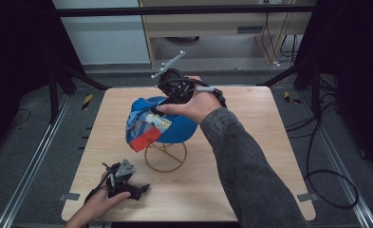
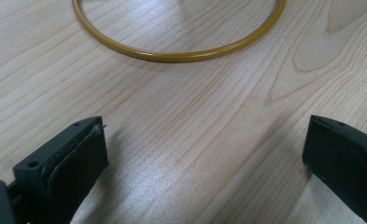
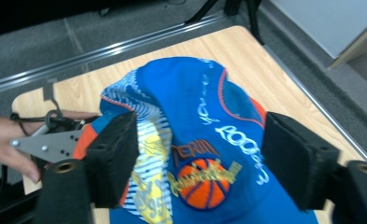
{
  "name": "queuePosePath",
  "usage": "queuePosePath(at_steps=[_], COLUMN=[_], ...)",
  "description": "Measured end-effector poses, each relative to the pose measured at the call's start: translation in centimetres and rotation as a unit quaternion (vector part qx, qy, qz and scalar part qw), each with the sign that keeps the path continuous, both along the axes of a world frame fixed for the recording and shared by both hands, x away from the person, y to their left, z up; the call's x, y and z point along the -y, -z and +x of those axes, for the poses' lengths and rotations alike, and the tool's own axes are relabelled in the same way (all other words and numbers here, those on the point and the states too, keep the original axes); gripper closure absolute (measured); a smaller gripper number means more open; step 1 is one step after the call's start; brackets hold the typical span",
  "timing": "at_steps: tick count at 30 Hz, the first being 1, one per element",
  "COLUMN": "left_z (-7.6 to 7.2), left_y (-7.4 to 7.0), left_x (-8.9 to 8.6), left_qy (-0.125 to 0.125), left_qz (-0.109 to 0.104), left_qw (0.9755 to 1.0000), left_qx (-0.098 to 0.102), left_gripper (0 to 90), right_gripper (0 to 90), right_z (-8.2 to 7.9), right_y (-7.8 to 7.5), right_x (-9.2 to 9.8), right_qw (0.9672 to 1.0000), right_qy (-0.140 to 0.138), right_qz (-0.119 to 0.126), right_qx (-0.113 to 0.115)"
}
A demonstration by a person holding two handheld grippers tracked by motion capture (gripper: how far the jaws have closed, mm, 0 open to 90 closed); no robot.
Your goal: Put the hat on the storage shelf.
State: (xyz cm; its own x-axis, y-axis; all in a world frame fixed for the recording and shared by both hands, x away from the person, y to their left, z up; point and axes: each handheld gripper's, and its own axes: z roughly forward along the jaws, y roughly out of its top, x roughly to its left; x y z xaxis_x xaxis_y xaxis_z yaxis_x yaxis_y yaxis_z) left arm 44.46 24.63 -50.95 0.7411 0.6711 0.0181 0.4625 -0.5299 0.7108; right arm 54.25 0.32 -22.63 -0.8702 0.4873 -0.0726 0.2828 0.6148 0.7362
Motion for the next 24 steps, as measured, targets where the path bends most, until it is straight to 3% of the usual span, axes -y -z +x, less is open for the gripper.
queuePosePath(at_steps=[11,19,24], left_z=[0.0,0.0,0.0], left_y=[0.0,0.0,0.0], left_x=[0.0,0.0,0.0], left_qy=[0.001,0.001,0.001], left_qz=[0.000,0.000,0.000], left_qw=[1.0000,1.0000,1.0000], left_qx=[-0.001,-0.001,-0.001], left_gripper=[0.0,0.0,0.0], right_gripper=[8.0,6.7,10.5], right_z=[-0.5,-1.2,-2.0], right_y=[0.2,0.6,0.9], right_x=[3.2,6.8,9.3], right_qw=[0.9993,0.9979,0.9956], right_qy=[0.033,0.048,0.076], right_qz=[0.018,0.040,0.048], right_qx=[0.009,0.019,0.029])
